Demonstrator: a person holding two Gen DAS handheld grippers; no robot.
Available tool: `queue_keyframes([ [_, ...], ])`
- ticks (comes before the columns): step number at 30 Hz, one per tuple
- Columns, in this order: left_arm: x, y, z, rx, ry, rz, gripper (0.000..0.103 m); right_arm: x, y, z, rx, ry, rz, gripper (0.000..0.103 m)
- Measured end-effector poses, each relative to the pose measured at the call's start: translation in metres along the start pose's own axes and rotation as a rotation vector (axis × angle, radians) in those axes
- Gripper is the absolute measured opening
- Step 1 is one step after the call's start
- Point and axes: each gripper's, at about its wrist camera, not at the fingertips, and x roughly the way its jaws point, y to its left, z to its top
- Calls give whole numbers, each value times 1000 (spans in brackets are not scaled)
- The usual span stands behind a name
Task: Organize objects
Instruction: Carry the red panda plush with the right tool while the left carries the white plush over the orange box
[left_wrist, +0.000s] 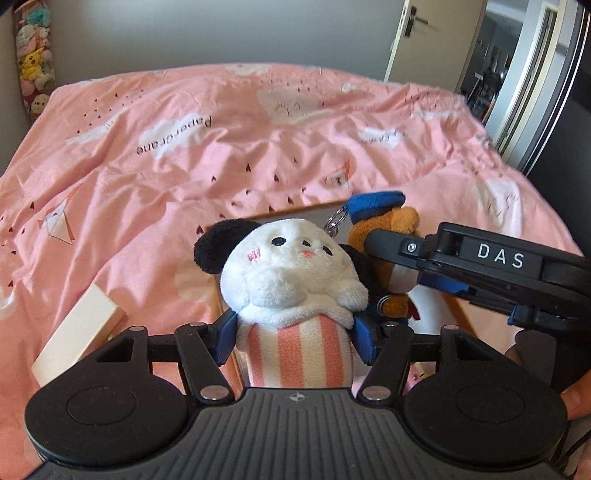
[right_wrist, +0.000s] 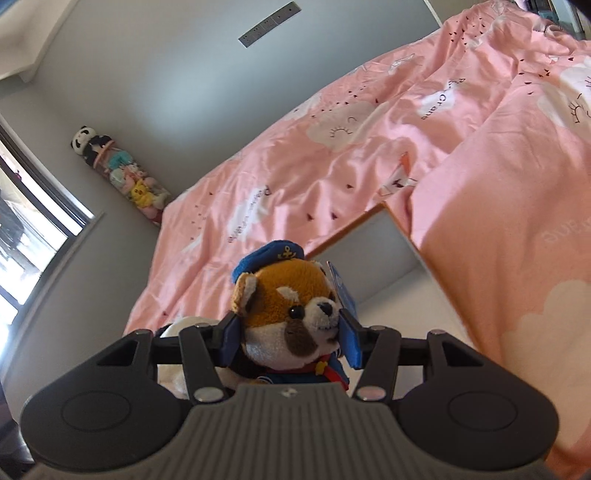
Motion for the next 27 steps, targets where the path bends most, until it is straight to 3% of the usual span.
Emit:
queue_keyframes([
  [9,47,-27,-10,161,124,139,71,34,-25,-13,-70,116,-93,56],
  [16,65,-41,-20,245,154,207,73,44,-21,-23,-188,158,-131,58],
  [20,74,-45,-22,264,220,187,77,51,-23,-26,-206,180,-135,59],
  [27,71,-44,-27,280,224,141,76,61,-28,-32,-214,248,-138,58],
])
